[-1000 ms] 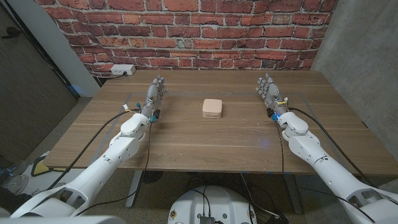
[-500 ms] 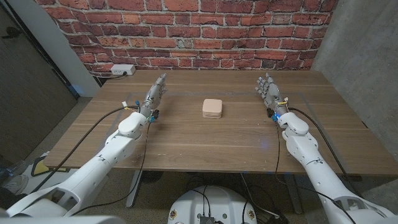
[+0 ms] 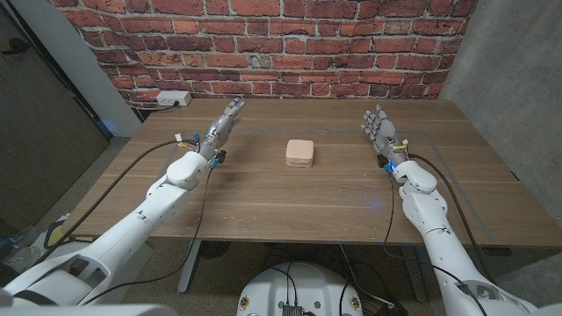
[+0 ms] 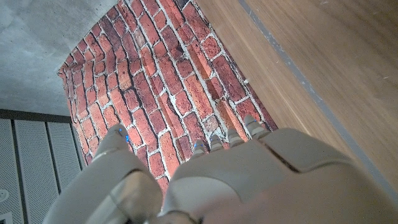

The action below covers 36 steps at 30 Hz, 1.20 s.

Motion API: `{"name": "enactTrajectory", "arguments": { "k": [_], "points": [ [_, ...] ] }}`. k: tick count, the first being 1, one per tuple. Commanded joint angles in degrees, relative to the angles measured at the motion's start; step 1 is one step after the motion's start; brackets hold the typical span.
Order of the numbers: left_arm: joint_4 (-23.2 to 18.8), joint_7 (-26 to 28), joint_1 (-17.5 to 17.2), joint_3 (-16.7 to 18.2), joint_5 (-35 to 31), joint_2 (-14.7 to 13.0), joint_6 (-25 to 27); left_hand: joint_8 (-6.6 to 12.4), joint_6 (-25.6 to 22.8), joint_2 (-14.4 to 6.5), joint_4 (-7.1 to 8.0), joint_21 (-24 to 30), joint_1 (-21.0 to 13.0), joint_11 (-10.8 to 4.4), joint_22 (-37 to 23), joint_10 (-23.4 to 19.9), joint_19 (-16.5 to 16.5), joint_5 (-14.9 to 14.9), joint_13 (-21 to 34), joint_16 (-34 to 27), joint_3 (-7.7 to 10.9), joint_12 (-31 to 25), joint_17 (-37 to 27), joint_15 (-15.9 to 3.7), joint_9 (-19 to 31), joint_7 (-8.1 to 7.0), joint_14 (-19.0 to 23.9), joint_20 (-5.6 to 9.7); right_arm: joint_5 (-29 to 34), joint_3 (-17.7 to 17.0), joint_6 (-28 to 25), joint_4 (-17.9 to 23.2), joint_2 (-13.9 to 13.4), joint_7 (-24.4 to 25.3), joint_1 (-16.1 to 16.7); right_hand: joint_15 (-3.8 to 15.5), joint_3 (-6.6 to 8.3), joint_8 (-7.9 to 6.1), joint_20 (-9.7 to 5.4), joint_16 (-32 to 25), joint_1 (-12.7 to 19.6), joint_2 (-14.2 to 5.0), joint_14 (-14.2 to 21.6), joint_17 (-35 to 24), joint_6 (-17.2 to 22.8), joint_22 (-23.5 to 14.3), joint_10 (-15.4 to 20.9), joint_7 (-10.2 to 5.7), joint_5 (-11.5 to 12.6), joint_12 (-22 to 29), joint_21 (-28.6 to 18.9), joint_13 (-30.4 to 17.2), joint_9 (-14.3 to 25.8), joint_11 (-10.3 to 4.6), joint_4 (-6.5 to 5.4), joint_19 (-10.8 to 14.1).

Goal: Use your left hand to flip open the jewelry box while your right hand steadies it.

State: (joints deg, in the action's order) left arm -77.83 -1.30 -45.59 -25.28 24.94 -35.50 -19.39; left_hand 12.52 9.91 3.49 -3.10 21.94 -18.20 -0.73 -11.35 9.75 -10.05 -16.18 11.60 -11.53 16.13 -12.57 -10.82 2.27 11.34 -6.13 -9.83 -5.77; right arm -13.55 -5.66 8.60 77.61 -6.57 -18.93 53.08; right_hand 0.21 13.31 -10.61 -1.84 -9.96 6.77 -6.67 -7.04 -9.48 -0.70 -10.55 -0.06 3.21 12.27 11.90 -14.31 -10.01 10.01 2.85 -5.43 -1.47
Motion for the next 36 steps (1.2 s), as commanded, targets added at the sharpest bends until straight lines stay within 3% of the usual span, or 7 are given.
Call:
{"name": "enactTrajectory", "arguments": {
  "k": [1,11,24,36],
  "points": [
    [-2.59,0.12,2.43,-2.14,-5.81,-2.76,1.44,0.93,11.08,-0.31,-0.89,0.05,-1.57,0.98,-0.12,7.45,-0.83,-0.36,0.13,0.08,0.23,-0.53,-0.05,0.43,0.17,1.03,-2.17,0.86,3.14,-3.38,-0.41,0.04,3.35,-2.99,0.04,-0.59,0.1,-0.4,-1.55,-0.38,0.7,-0.67,0.2,-0.11,0.61,-0.18,0.74,0.36,0.26,0.3,0.23,-0.32,0.28,0.38,0.37,0.69],
    [-7.96,1.16,3.46,-3.57,-11.17,-6.08,5.19,1.7,8.19,-0.51,-2.46,0.12,-4.64,1.7,-0.09,4.99,0.13,-0.54,0.11,-0.07,0.66,-1.32,0.02,0.65,0.13,2.14,-1.29,1.12,3.87,-4.53,-0.04,-0.14,4.6,-4.44,0.19,-0.73,0.2,-0.5,-1.43,-0.45,0.99,-0.68,0.69,-0.12,1.07,-0.19,1.34,0.26,0.2,0.45,0.25,-0.33,0.29,0.53,0.62,1.06],
    [-14.58,0.88,5.35,-5.27,-17.43,-9.93,11.18,2.11,6.09,-0.04,-4.45,0.12,-8.42,1.36,0.0,4.75,1.14,-0.88,0.08,0.14,0.96,-1.16,0.12,1.08,0.09,3.55,-1.12,0.5,4.17,-5.6,0.5,-0.22,5.61,-5.28,0.53,-0.8,0.31,-0.46,-1.37,-0.43,1.45,-0.64,1.23,-0.13,1.42,-0.21,2.1,0.22,0.05,0.57,0.38,-0.34,0.3,0.67,1.04,1.46],
    [-16.9,-1.81,7.62,-6.61,-19.49,-11.14,13.29,2.58,3.8,0.75,-5.7,0.24,-11.54,0.84,0.08,2.45,2.47,-1.29,0.07,-0.1,0.89,-1.81,0.18,0.86,0.08,4.06,-0.01,0.01,4.38,-6.11,0.87,-0.08,6.14,-5.5,0.76,-0.92,0.32,-0.39,-1.37,-0.35,1.67,-0.64,1.39,-0.16,1.55,-0.23,2.43,0.21,-0.07,0.55,0.54,-0.36,0.31,0.75,1.27,1.63]
  ]
}}
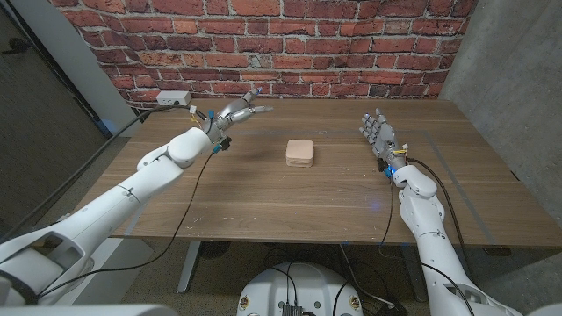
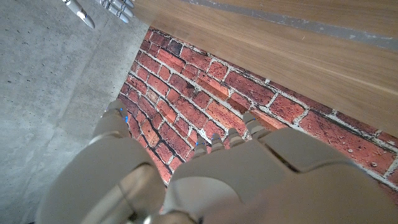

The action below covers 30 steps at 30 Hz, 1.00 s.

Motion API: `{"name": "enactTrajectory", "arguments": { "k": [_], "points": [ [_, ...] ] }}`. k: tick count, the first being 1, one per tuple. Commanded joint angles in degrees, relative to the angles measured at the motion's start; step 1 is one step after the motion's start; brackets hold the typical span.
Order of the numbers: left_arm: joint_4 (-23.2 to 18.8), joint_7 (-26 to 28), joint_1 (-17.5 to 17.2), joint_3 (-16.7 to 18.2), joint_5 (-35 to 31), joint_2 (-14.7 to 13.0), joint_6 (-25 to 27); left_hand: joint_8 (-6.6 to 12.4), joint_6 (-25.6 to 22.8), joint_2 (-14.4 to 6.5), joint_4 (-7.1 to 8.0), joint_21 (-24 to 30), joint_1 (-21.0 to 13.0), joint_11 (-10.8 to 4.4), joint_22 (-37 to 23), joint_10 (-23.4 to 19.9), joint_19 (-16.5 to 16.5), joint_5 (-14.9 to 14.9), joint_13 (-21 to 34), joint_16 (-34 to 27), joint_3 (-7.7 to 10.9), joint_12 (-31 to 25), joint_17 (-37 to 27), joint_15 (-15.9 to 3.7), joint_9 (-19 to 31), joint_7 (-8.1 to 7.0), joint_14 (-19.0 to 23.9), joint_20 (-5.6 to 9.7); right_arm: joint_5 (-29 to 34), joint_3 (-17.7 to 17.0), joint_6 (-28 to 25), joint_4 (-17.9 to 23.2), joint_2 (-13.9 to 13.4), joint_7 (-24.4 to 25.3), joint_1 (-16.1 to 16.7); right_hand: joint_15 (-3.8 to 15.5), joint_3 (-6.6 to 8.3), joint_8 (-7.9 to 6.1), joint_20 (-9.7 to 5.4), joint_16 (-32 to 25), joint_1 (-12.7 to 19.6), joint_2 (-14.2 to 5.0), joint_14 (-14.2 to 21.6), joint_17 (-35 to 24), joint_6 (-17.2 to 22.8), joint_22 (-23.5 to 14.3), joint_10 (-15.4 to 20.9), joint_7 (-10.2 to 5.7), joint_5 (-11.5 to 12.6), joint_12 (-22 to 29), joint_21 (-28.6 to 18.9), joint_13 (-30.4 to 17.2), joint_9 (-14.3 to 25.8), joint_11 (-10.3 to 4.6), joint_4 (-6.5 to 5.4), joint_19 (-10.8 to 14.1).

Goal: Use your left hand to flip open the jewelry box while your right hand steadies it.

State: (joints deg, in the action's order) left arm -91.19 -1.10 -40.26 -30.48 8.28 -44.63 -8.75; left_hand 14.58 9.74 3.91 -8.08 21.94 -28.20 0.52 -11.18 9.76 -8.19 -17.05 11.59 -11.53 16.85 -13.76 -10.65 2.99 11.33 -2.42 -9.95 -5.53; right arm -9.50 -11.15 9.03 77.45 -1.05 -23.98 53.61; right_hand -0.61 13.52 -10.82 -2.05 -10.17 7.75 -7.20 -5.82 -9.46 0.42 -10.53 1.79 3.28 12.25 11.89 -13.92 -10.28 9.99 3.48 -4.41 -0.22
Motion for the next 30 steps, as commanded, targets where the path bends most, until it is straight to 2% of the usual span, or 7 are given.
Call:
{"name": "enactTrajectory", "arguments": {
  "k": [1,3,5,12,16,23,30],
  "points": [
    [-3.85,-2.41,2.58,-1.59,-3.14,-2.2,2.94,0.8,2.82,0.55,-0.98,0.37,-2.6,-0.55,-0.05,0.57,1.32,-0.56,0.07,-0.4,0.13,-1.21,0.03,-0.03,0.08,0.35,1.14,-0.53,0.33,-0.67,0.48,0.03,0.66,-0.46,0.24,-0.05,0.11,-0.17,-1.25,-0.14,0.69,-0.13,0.18,-0.17,0.43,-0.24,0.56,0.07,-0.06,0.54,0.16,-0.1,0.33,0.08,0.27,0.37],
    [-4.52,-2.99,3.07,-1.88,-3.73,-2.5,3.6,1.05,1.55,0.81,-1.17,0.57,-3.87,-1.03,-0.02,-0.55,2.31,-0.74,0.02,-0.63,0.06,-1.44,0.04,0.03,0.06,0.48,2.24,-0.52,0.32,-0.74,0.54,-0.04,0.73,-0.49,0.23,-0.02,0.11,-0.17,-1.23,-0.14,0.7,-0.12,0.19,-0.18,0.44,-0.25,0.6,0.06,-0.06,0.54,0.18,-0.1,0.33,0.1,0.28,0.36],
    [-4.99,-3.74,3.61,-2.22,-4.19,-2.71,4.05,1.24,0.48,1.02,-1.25,0.54,-4.93,-0.43,0.0,-2.39,2.66,-0.89,-0.01,-0.62,-0.02,-1.96,0.06,-0.04,0.05,0.4,2.68,-0.6,0.26,-0.83,0.72,-0.24,0.81,-0.56,0.22,-0.06,0.1,-0.17,-1.25,-0.14,0.7,-0.11,0.22,-0.18,0.46,-0.25,0.61,0.1,-0.07,0.54,0.18,-0.1,0.33,0.07,0.29,0.4],
    [-6.37,-7.01,6.11,-3.94,-6.33,-3.15,5.59,0.99,0.38,1.15,-1.36,0.55,-6.45,-0.09,0.03,-2.73,3.21,-1.13,-0.05,-0.52,-0.03,-1.82,0.07,0.22,0.03,1.04,3.0,-0.94,0.19,-1.03,1.0,-0.76,1.02,-0.61,0.11,-0.08,0.07,-0.15,-1.24,-0.12,0.74,-0.11,0.26,-0.2,0.53,-0.26,0.61,0.05,-0.12,0.47,0.26,-0.1,0.34,0.03,0.36,0.45],
    [-7.26,-8.32,7.33,-4.9,-8.11,-3.42,6.82,0.72,0.16,1.39,-1.46,0.63,-8.31,-0.98,0.06,-4.75,4.09,-1.41,-0.09,-0.74,-0.08,-2.26,0.09,0.01,-0.01,1.39,4.26,-1.32,0.18,-1.09,1.14,-1.13,1.09,-0.63,0.0,-0.11,0.07,-0.14,-1.24,-0.11,0.75,-0.12,0.28,-0.2,0.54,-0.26,0.62,0.06,-0.14,0.46,0.28,-0.11,0.34,0.05,0.38,0.46],
    [-8.9,-11.57,9.58,-6.71,-10.78,-3.94,9.6,1.66,-3.18,1.82,-1.37,0.42,-10.04,-0.89,0.08,-4.8,4.33,-1.7,-0.12,-0.36,-0.34,-1.88,0.1,-0.05,0.04,1.95,4.09,-1.28,0.12,-1.17,1.41,-1.64,1.17,-0.69,-0.17,-0.1,0.03,-0.11,-1.23,-0.09,0.76,-0.13,0.3,-0.22,0.59,-0.27,0.59,0.09,-0.19,0.38,0.37,-0.11,0.34,0.09,0.42,0.5],
    [-11.68,-14.13,11.72,-9.03,-15.73,-4.51,14.07,1.1,-2.38,2.09,-1.2,0.21,-10.7,-0.75,0.07,-4.14,4.19,-1.81,-0.11,-0.22,-0.61,-1.41,0.07,-0.12,0.09,2.04,4.03,-1.17,-0.03,-1.28,1.65,-1.88,1.17,-0.86,-0.23,-0.17,-0.02,-0.1,-1.2,-0.09,0.73,-0.13,0.34,-0.24,0.62,-0.28,0.7,0.06,-0.22,0.39,0.41,-0.11,0.35,0.01,0.43,0.56]
  ]
}}
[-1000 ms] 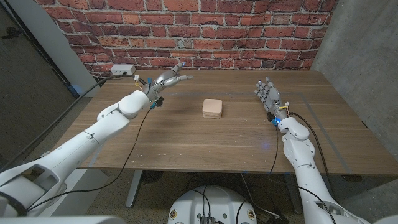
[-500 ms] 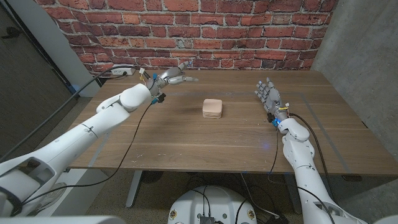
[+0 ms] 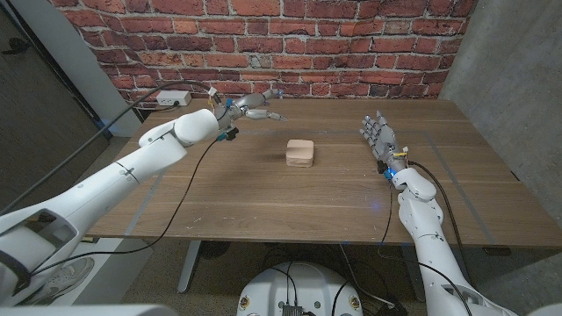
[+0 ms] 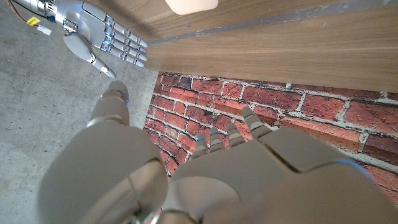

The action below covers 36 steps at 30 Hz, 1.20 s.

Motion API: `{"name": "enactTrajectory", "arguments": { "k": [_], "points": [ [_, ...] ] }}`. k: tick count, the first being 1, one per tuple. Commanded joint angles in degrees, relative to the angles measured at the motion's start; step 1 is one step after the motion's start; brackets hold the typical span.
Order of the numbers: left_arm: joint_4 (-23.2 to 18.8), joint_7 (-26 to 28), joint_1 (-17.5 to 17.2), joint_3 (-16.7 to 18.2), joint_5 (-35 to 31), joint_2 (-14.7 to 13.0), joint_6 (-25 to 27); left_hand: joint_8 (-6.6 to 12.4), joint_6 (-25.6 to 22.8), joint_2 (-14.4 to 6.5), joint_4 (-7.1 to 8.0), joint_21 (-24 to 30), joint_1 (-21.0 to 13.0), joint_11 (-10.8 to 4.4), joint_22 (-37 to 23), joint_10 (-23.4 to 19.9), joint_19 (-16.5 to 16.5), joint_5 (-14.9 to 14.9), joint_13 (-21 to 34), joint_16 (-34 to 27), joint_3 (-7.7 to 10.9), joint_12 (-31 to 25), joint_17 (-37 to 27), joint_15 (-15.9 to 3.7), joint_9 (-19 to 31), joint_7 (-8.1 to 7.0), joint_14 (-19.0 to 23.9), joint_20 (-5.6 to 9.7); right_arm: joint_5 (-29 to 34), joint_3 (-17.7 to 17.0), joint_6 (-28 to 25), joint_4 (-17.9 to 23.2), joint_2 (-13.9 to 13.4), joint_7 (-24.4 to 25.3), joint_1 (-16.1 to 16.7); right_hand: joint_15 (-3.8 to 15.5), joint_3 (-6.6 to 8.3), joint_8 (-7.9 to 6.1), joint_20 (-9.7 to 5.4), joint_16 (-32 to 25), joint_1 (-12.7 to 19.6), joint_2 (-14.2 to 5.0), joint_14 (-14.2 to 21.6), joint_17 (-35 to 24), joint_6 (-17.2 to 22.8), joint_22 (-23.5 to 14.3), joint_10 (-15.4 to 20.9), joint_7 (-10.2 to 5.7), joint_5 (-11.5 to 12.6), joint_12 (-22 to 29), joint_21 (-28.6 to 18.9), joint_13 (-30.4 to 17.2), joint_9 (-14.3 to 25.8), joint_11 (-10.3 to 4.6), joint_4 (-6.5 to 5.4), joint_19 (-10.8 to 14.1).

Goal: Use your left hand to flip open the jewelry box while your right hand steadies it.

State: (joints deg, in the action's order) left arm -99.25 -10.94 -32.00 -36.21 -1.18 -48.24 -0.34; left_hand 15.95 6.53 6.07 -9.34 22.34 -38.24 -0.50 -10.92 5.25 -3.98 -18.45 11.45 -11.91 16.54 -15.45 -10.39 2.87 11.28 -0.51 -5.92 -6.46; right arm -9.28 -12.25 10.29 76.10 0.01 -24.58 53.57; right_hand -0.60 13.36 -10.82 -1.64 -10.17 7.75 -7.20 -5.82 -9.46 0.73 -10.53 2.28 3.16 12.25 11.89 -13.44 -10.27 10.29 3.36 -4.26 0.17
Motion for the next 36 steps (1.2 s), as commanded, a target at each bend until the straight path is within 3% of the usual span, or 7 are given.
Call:
{"name": "enactTrajectory", "arguments": {
  "k": [1,15,18,25,36],
  "points": [
    [-3.83,-5.02,3.91,-3.69,-6.76,-0.88,6.18,-0.35,0.94,-0.03,0.09,-0.21,-0.71,0.26,-0.2,0.43,-0.07,-0.42,0.03,0.15,-0.33,0.33,-0.2,-0.02,0.14,0.07,0.06,-0.23,-0.26,-0.21,0.47,-0.53,0.15,-0.2,-0.18,-0.18,0.12,-0.1,-1.6,-0.1,0.7,-0.13,0.35,-0.25,0.32,-0.29,0.26,0.18,-0.23,0.4,-0.07,-0.12,0.05,0.22,0.26,0.17],
    [-6.29,-13.43,9.47,-8.41,-13.13,0.19,11.97,-0.6,0.65,0.38,0.52,-0.44,-1.22,0.64,-0.27,0.71,-0.08,-0.51,0.09,0.32,-0.93,0.72,-0.32,0.29,0.24,0.54,-0.05,0.02,-0.76,-0.54,1.01,-1.34,0.34,-0.38,0.06,-0.16,0.01,-0.09,-1.54,-0.09,0.59,-0.13,0.37,-0.27,0.41,-0.31,0.33,0.22,-0.28,0.35,0.02,-0.13,0.06,0.34,0.23,0.25],
    [-6.56,-16.13,11.07,-9.78,-14.48,0.72,13.58,-1.96,3.29,0.54,1.04,-0.67,-1.17,1.82,-0.34,2.46,-0.28,-0.62,0.16,0.49,-1.54,1.6,-0.47,0.91,0.3,1.0,-0.47,-0.07,-0.96,-0.67,0.87,-1.35,0.39,-0.35,0.13,-0.17,0.0,-0.08,-1.56,-0.11,0.58,-0.15,0.42,-0.27,0.4,-0.31,0.35,0.25,-0.29,0.34,0.04,-0.13,0.06,0.36,0.23,0.26],
    [-6.8,-22.27,14.79,-13.47,-18.57,2.02,16.44,-2.48,4.1,0.88,1.49,-0.88,-0.72,2.19,-0.4,4.05,-0.51,-0.66,0.24,0.75,-2.25,2.3,-0.57,1.18,0.36,1.32,-1.26,0.28,-1.09,-0.8,0.76,-0.91,0.35,-0.37,0.52,-0.3,-0.03,-0.09,-1.55,-0.11,0.54,-0.18,0.46,-0.27,0.47,-0.31,0.41,0.18,-0.3,0.34,0.05,-0.13,0.06,0.41,0.22,0.33],
    [-5.53,-29.31,18.83,-16.93,-21.44,3.86,19.29,-2.41,3.24,0.77,2.0,-0.84,-0.58,1.78,-0.49,1.46,0.04,-0.87,0.5,0.09,-2.99,1.3,-0.76,0.78,0.47,1.65,0.15,0.8,-1.27,-1.22,-0.1,0.18,0.4,0.0,1.41,-0.41,-0.13,-0.09,-1.33,-0.17,0.41,-0.16,0.67,-0.28,0.57,-0.33,0.74,0.17,-0.33,0.42,0.08,-0.13,0.07,0.45,0.16,0.47]
  ]
}}
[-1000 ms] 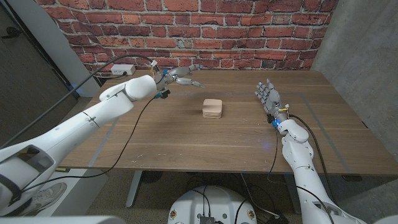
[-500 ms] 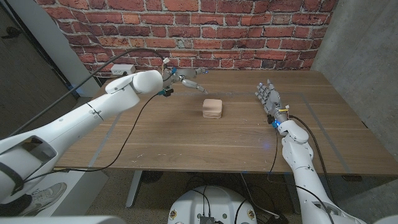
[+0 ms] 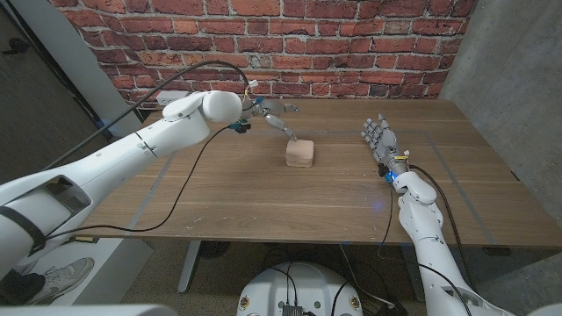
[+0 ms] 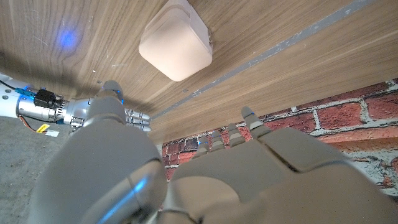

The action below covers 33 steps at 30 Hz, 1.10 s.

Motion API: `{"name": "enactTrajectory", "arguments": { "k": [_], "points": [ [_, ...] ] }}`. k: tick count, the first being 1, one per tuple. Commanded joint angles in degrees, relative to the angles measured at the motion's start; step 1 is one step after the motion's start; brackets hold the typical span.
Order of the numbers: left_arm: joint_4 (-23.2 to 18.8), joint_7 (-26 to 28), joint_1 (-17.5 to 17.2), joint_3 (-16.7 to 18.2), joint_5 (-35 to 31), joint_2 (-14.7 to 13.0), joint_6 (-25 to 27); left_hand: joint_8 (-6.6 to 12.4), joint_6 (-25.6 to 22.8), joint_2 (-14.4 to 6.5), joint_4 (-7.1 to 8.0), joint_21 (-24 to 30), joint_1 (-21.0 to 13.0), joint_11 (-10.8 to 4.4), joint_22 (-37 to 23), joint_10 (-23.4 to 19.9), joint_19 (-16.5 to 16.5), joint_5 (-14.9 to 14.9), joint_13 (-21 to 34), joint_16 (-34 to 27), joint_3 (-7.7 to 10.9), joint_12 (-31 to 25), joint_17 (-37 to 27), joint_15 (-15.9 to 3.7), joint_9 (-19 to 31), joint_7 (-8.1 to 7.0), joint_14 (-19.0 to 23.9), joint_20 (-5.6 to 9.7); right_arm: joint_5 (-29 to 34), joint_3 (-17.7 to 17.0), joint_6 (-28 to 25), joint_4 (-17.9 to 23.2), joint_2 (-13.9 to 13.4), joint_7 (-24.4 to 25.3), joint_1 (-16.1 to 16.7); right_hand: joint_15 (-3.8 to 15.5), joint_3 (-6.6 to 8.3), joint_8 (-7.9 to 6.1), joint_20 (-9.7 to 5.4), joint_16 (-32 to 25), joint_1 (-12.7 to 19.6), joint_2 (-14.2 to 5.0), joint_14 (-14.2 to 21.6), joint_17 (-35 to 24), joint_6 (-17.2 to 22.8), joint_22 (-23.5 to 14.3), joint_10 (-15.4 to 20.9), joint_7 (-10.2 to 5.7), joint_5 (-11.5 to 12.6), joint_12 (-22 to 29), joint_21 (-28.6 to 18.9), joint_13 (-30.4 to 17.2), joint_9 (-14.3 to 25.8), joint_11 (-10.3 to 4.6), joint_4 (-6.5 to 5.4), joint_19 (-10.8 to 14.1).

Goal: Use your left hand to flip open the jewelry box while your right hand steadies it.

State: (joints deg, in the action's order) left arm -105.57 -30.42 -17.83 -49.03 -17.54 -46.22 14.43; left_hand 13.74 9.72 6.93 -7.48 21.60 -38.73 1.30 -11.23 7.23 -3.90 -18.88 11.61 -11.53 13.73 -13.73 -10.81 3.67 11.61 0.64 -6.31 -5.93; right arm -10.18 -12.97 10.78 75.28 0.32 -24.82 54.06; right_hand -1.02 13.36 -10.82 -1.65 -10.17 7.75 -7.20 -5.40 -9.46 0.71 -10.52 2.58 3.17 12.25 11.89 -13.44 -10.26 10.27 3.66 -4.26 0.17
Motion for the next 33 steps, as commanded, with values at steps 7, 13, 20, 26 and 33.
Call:
{"name": "enactTrajectory", "arguments": {
  "k": [7,13,20,26,33],
  "points": [
    [1.81,-13.67,7.52,-7.23,-9.09,3.25,6.25,-0.01,-0.63,-0.26,0.26,-0.26,-0.18,0.0,-0.2,-0.5,-0.28,-0.52,0.44,-0.24,-0.33,-0.41,-0.41,-0.02,0.18,0.65,0.42,0.37,-0.09,-0.59,-0.93,1.23,0.29,0.95,1.16,-0.19,-0.18,-0.23,-1.21,-0.24,0.37,-0.17,0.56,-0.27,1.01,-0.34,0.71,0.13,-0.34,0.48,0.04,-0.14,0.08,0.29,0.16,0.76],
    [3.22,-16.34,9.49,-9.02,-11.4,4.64,6.82,0.1,-1.11,-0.43,0.4,-0.37,-0.24,-0.08,-0.23,-0.91,-0.4,-0.58,0.56,-0.29,-0.5,-0.57,-0.48,-0.07,0.24,0.85,0.5,0.47,-0.26,-0.85,-0.72,0.91,0.74,1.54,1.21,-0.29,-0.21,-0.27,-1.18,-0.31,0.33,-0.17,0.94,-0.25,1.25,-0.35,1.29,0.15,-0.35,0.65,0.03,-0.14,0.08,0.47,0.13,0.95],
    [4.34,-18.19,11.28,-11.2,-14.93,6.17,6.79,-0.01,-1.05,-0.65,0.6,-0.38,-0.22,-0.27,-0.25,-1.15,-0.3,-0.64,0.69,-0.46,-0.68,-0.67,-0.58,-0.34,0.29,0.75,0.88,0.72,-0.6,-1.07,-0.2,0.01,0.81,1.35,0.97,-0.27,-0.3,-0.38,-1.02,-0.38,0.18,-0.04,1.4,-0.25,1.72,-0.36,1.74,0.31,-0.37,0.76,-0.07,-0.14,0.09,0.7,0.04,1.39],
    [6.3,-20.11,12.52,-13.52,-18.13,8.11,6.28,0.04,-1.31,-0.8,0.68,-0.45,-0.28,-0.25,-0.27,-1.13,-0.37,-0.69,0.76,-0.41,-0.77,-0.65,-0.63,-0.31,0.32,0.87,0.74,0.65,-1.07,-1.29,0.33,-0.92,1.04,1.33,0.65,-0.42,-0.35,-0.51,-1.01,-0.41,0.01,-0.01,1.7,-0.28,2.21,-0.37,2.12,0.32,-0.38,0.85,-0.11,-0.14,0.09,0.76,-0.11,1.65],
    [7.27,-20.64,12.92,-14.9,-21.41,9.36,5.56,0.02,-1.42,-0.99,0.75,-0.52,-0.45,-0.34,-0.28,-0.96,-0.43,-0.75,0.86,-0.39,-0.86,-0.59,-0.68,-0.38,0.37,0.93,0.67,0.69,-1.43,-1.49,0.53,-2.03,0.92,1.16,0.24,-0.49,-0.42,-0.53,-0.95,-0.44,-0.22,0.03,2.04,-0.3,2.47,-0.37,2.49,0.34,-0.39,0.92,-0.15,-0.14,0.09,0.9,-0.29,1.95]
  ]
}}
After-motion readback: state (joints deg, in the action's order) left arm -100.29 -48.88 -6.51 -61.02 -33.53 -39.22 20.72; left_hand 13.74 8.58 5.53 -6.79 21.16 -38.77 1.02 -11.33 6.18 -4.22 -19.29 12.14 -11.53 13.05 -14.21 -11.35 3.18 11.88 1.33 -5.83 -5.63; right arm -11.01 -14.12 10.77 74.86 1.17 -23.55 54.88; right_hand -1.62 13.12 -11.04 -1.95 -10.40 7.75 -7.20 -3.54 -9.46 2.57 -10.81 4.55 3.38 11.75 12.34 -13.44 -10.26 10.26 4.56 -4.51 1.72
